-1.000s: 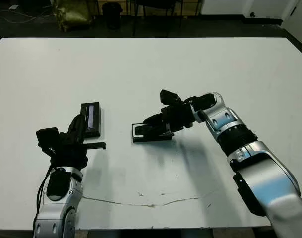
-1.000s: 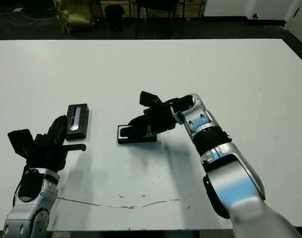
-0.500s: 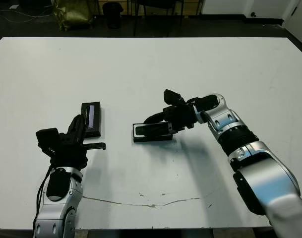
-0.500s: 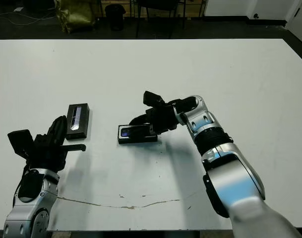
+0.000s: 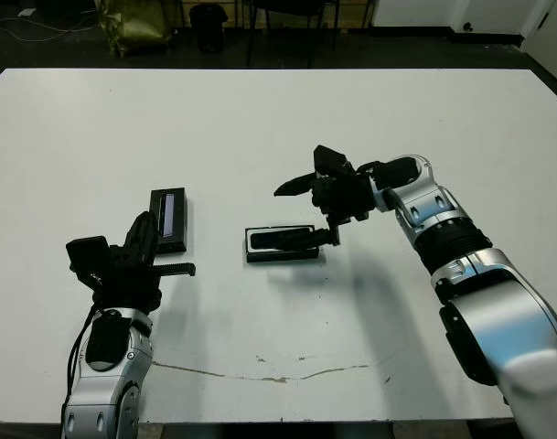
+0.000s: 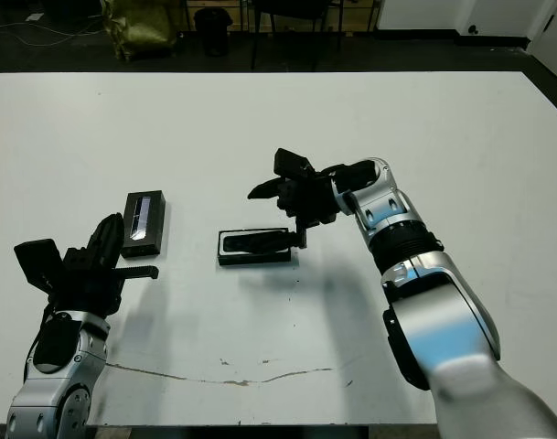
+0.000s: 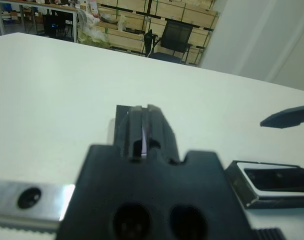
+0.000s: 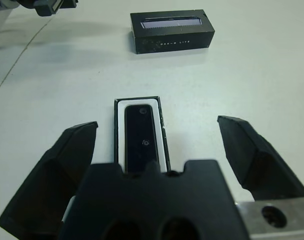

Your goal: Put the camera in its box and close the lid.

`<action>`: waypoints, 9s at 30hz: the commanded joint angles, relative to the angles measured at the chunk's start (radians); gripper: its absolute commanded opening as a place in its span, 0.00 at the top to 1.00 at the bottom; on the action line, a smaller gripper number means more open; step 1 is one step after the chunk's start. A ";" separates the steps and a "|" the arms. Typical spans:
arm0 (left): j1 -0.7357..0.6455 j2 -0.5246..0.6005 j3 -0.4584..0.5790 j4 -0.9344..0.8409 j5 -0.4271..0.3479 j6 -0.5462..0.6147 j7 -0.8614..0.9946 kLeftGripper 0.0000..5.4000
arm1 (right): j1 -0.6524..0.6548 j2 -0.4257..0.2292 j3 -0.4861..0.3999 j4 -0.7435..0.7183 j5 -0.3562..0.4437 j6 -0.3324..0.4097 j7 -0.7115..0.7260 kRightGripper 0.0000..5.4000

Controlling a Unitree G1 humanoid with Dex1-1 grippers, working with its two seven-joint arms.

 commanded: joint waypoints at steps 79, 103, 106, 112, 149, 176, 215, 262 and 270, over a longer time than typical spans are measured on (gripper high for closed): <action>0.021 0.008 -0.001 0.020 -0.001 -0.013 0.002 1.00 | 0.742 -0.018 0.097 -1.036 -0.313 0.298 -0.981 0.99; 0.022 0.008 0.002 0.021 0.007 -0.011 0.001 1.00 | 0.737 -0.049 0.117 -0.984 -0.321 0.298 -0.934 0.99; 0.021 0.005 0.003 0.025 0.005 -0.016 0.002 1.00 | 0.736 -0.050 0.119 -0.987 -0.321 0.304 -0.930 0.99; 0.021 0.001 0.006 0.024 -0.004 -0.012 0.002 1.00 | 0.754 -0.029 0.090 -1.004 -0.291 0.276 -0.960 0.99; 0.038 -0.008 -0.020 -0.003 0.068 0.005 0.059 1.00 | 1.088 0.210 -0.261 -1.209 0.112 0.034 -1.292 0.99; -0.103 0.069 -0.166 -0.174 0.242 0.498 0.040 0.00 | 1.118 0.258 -0.195 -1.293 0.110 0.155 -1.341 1.00; -0.205 -0.053 -0.099 -0.049 0.241 0.577 0.147 0.00 | 1.143 0.241 -0.176 -1.230 0.119 0.080 -1.294 1.00; -0.291 -0.051 0.000 0.173 0.184 0.555 0.134 0.00 | 1.177 0.243 -0.159 -1.322 0.102 0.224 -1.338 1.00; -0.307 0.007 -0.064 0.225 0.277 0.575 0.160 0.00 | 1.175 0.245 -0.161 -1.304 0.110 0.203 -1.333 1.00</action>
